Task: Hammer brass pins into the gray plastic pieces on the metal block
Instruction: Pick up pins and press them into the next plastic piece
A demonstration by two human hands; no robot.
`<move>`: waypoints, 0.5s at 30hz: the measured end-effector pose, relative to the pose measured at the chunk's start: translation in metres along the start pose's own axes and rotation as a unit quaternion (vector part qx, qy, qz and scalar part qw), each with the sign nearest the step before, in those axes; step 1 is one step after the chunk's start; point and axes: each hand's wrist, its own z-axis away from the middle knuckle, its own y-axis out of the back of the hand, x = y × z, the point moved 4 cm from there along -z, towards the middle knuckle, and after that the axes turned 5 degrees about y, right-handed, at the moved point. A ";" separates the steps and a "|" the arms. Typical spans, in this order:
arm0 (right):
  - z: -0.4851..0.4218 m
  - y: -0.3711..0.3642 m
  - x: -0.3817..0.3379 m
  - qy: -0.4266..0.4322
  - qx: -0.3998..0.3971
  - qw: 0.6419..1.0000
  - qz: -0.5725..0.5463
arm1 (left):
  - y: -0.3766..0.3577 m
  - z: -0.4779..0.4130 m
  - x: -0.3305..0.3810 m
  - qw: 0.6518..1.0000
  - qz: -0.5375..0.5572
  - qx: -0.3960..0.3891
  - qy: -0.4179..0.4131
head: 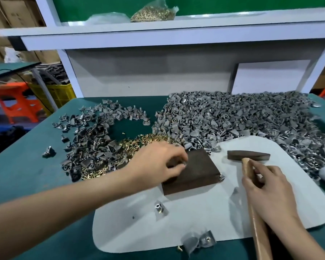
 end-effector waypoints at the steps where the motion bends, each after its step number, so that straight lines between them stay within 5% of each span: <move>1: 0.000 0.000 0.000 0.000 -0.001 1.000 -0.001 | -0.006 0.003 -0.003 1.000 -0.013 -0.002 0.014; 3: 0.000 -0.001 0.001 -0.002 -0.001 1.000 -0.005 | -0.003 -0.001 -0.015 0.999 0.039 0.010 0.036; 6: 0.000 0.000 0.001 0.001 0.000 1.000 -0.007 | 0.024 -0.024 -0.064 0.981 0.084 0.127 0.121; 11: 0.001 0.000 0.001 -0.001 -0.004 1.000 -0.007 | -0.004 -0.029 -0.140 0.975 -0.090 -0.043 0.201; 15: 0.002 0.000 0.003 0.000 -0.003 1.000 -0.006 | -0.009 -0.018 -0.142 0.982 -0.068 0.051 0.167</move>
